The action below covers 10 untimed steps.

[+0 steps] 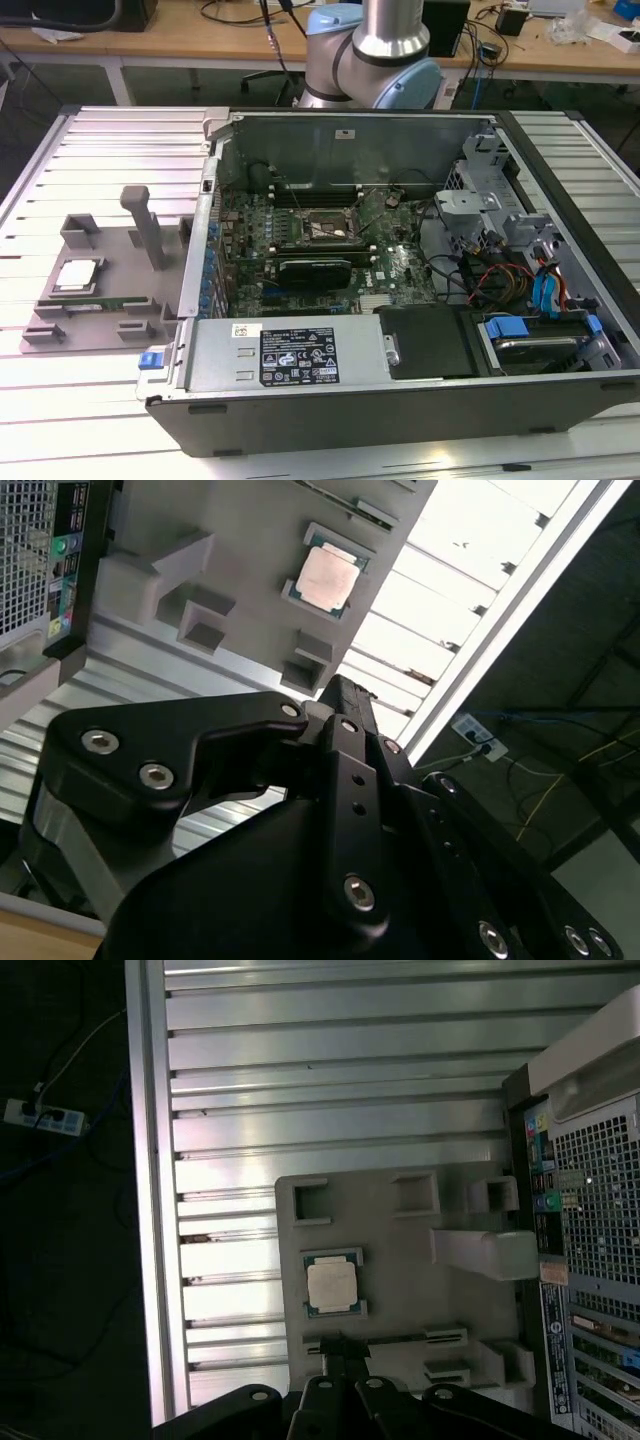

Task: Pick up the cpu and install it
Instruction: 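Reach for the cpu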

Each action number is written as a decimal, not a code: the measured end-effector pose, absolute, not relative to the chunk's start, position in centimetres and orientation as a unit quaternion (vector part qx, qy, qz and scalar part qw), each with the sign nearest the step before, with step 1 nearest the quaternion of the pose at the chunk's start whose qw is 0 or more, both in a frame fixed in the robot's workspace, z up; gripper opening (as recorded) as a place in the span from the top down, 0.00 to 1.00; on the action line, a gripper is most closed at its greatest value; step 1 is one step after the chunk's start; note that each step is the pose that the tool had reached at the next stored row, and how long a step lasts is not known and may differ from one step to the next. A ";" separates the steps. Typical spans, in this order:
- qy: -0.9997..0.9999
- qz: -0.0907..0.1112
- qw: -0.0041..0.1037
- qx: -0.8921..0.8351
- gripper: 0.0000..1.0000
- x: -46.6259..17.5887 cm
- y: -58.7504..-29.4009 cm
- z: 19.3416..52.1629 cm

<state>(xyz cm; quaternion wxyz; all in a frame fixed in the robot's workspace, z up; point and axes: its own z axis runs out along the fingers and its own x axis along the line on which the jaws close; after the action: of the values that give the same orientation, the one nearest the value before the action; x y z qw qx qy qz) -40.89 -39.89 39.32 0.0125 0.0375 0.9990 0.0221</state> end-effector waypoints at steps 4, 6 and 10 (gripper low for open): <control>0.999 0.022 0.013 0.037 0.89 -41.2 -39.9 39.3; 0.999 0.022 0.013 0.038 0.89 -41.2 -39.9 39.3; 0.999 0.022 0.013 0.038 0.89 -41.2 -39.9 39.3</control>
<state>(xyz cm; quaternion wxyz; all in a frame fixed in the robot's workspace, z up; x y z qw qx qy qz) -41.21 -39.89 39.32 0.0125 0.0375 0.9990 0.0221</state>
